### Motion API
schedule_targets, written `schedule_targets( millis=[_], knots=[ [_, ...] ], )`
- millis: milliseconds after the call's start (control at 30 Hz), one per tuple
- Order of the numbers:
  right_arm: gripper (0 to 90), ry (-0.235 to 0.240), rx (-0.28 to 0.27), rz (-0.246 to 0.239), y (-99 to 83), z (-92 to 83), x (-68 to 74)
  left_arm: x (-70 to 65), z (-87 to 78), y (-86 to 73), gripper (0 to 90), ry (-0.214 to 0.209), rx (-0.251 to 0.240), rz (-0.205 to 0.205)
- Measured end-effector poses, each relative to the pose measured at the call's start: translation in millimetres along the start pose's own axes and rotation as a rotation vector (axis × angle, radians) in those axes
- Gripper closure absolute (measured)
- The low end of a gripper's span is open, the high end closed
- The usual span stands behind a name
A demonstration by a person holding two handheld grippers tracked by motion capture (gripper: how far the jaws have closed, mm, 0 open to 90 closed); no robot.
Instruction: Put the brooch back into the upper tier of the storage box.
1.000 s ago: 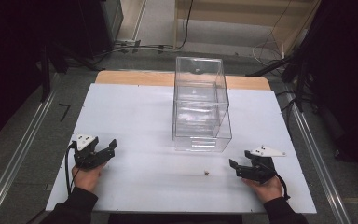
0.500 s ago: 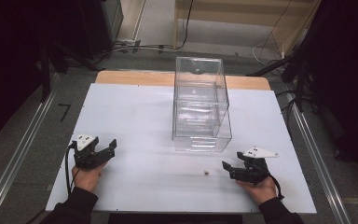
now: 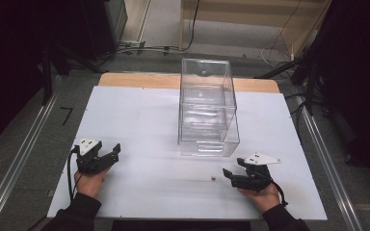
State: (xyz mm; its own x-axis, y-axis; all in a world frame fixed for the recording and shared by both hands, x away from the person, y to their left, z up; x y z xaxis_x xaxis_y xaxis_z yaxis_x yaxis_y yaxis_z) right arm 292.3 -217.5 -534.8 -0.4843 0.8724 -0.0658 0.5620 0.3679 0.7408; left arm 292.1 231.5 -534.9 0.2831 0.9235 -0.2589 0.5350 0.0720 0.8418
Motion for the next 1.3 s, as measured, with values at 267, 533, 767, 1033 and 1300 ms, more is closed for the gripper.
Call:
schedule_targets(
  millis=[267, 533, 767, 1033, 1300],
  knots=[
    [26.7, 0.015, 0.002, -0.010, 0.8, 0.3, 8.1, -0.4, -0.4, 0.1, 29.3, 0.000, 0.000, 0.002],
    [28.3, 0.037, 0.001, -0.024, 1.5, 0.5, 16.6, -0.4, -0.4, 0.3, 29.3, 0.000, 0.000, 0.002],
    [29.4, 0.050, 0.000, -0.037, 1.1, 1.5, 22.7, -0.4, -0.4, 0.1, 29.3, -0.001, 0.001, 0.001],
    [34.2, 0.066, -0.003, -0.052, 0.7, 2.3, 28.8, -0.5, -0.3, 0.1, 29.3, -0.002, 0.001, 0.001],
    [39.8, 0.097, -0.007, -0.084, -0.6, 2.9, 36.1, -0.5, -0.4, 0.1, 29.3, -0.002, 0.002, 0.002]
  ],
)
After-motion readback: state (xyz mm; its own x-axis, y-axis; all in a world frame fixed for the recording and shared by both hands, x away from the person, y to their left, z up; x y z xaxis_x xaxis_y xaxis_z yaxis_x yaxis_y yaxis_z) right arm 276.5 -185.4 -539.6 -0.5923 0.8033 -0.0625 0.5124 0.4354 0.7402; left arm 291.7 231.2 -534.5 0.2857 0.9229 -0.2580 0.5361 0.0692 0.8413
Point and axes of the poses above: each handheld gripper's, and its own axes: z roughly forward along the jaws, y roughly out of its top, x roughly to its left, the point moved 5 cm from there along z, roughly forward along the jaws, and after that the axes turned 14 degrees about -y, right-handed, at the moved point
